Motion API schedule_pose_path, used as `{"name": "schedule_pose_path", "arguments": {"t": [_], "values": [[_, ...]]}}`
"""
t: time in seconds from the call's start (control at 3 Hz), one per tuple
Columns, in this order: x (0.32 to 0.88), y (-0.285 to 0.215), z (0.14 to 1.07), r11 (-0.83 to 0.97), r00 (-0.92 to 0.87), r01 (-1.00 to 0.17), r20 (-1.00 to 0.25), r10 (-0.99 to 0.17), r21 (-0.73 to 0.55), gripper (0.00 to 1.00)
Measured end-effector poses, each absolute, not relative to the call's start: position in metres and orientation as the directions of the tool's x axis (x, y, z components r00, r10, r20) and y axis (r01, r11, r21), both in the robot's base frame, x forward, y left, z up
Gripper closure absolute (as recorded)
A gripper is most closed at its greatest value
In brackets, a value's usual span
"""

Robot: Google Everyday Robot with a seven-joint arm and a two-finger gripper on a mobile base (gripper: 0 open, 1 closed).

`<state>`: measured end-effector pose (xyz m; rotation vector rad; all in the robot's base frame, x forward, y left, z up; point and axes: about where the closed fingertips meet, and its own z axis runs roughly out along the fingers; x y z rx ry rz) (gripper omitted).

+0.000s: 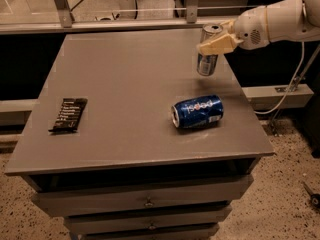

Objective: Move redbull can near pepsi can

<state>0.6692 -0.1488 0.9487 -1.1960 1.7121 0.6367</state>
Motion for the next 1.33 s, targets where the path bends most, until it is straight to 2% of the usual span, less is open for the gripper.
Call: {"name": "schedule_pose_path", "arguments": {"t": [0.33,0.67,1.33], "values": [[0.644,-0.141,0.948,0.340,-0.073,-0.937,-0.900,-0.429,-0.086,1.00],[0.626,-0.129,0.943,0.284,-0.046,-0.955,-0.898,-0.437,-0.089,0.86],[0.606,-0.112,0.921,0.215,-0.009,-0.971,-0.887,-0.462,-0.102,0.39]]}}
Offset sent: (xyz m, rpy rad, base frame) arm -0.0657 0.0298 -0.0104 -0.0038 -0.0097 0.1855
